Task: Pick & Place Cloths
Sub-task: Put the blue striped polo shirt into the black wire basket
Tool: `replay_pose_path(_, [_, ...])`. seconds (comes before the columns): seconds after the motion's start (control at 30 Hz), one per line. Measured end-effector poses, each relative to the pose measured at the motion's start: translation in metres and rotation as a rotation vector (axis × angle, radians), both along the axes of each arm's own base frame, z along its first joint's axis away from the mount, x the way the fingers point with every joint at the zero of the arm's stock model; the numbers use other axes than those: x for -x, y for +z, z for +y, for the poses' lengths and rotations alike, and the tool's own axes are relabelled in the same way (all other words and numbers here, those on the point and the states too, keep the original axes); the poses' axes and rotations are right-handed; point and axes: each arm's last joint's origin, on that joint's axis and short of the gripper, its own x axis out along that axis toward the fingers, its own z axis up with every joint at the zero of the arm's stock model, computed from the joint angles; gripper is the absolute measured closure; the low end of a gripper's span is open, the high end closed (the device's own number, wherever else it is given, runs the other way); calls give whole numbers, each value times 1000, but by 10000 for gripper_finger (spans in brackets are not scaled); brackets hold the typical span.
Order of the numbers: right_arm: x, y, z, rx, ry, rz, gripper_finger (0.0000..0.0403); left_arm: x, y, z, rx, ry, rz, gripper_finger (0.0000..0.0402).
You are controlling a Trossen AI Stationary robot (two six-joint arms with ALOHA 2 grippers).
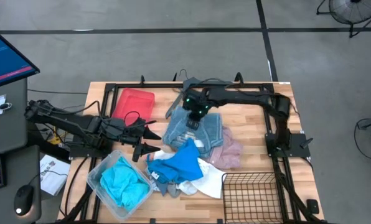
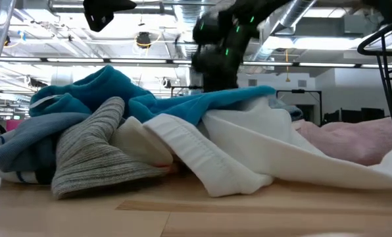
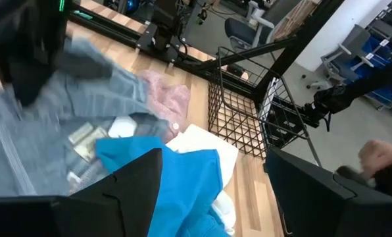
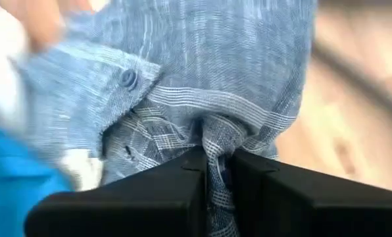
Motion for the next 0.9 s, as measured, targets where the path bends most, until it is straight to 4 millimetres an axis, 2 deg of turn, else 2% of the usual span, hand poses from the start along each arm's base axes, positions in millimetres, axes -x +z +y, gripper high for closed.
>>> replay_pose_path(0.13, [13,34,10,41,-21,-67,375,0,0,0,-5,-4,0,151])
replay_pose_path(0.27, [32,79,28,64,-14,-183,375,0,0,0,-7,-4,2,156])
replay_pose_path(0.5, [73,134,83,84,45,-277,375,0,0,0,-9,-4,4,160])
replay_pose_path(0.7, [123,168,134,83,60,-318,375,0,-1,0,-10,-4,5,160])
replay_pose_path(0.9, [170,190,169,-27,98,-372,375,0,-1,0,-12,1,4,160])
